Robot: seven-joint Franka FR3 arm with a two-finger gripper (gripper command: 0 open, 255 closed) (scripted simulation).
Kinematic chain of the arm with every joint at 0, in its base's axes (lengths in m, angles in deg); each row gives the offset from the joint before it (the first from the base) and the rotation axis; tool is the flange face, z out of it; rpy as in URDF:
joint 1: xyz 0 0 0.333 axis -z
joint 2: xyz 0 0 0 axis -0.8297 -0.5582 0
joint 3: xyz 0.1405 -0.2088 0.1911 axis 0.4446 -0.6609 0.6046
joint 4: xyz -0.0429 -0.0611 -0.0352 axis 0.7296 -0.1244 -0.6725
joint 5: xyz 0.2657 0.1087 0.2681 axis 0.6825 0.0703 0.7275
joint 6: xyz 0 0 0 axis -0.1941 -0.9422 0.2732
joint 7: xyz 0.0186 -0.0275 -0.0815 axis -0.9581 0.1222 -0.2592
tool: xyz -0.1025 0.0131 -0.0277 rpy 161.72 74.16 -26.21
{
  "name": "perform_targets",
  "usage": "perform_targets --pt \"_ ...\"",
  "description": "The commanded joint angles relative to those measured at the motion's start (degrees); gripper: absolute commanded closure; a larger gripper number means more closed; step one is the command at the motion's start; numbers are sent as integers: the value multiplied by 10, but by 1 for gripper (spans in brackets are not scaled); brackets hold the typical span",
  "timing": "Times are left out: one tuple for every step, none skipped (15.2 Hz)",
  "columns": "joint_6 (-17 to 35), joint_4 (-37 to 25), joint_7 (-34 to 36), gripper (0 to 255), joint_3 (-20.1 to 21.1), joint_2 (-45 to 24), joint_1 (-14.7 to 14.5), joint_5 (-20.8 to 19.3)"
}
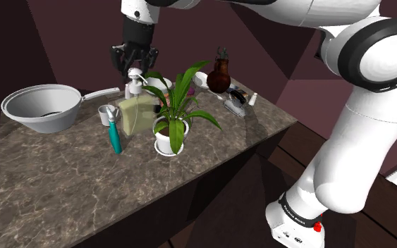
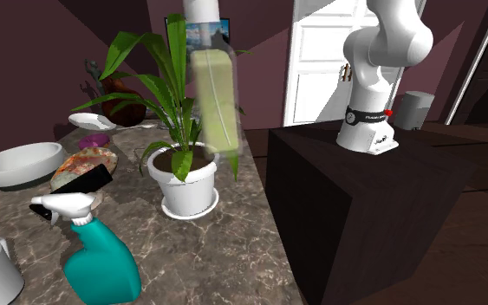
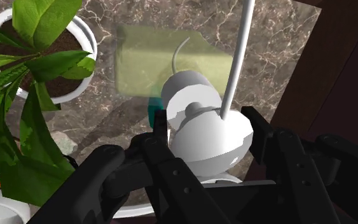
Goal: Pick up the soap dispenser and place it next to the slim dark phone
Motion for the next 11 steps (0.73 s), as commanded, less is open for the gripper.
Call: perform_targets --pt "5 4 -26 255 -9 -4 16 4" --pt "8 4 -38 255 -13 -7 23 5" --pt "10 3 -50 255 -18 -11 30 6" --pt "12 2 -62 255 -22 -16 37 8" --pt "14 -1 -73 255 -26 -21 44 9" --pt "15 -4 -85 255 -30 -27 51 9" --pt "17 -8 -96 255 -34 -33 57 10" --pt "18 -12 -107 255 -38 -40 64 11" --pt "18 -18 -118 255 -41 -48 71 11" --pt "18 -24 -128 255 -45 -56 77 12" --pt "18 -32 -139 255 -49 -64 83 12"
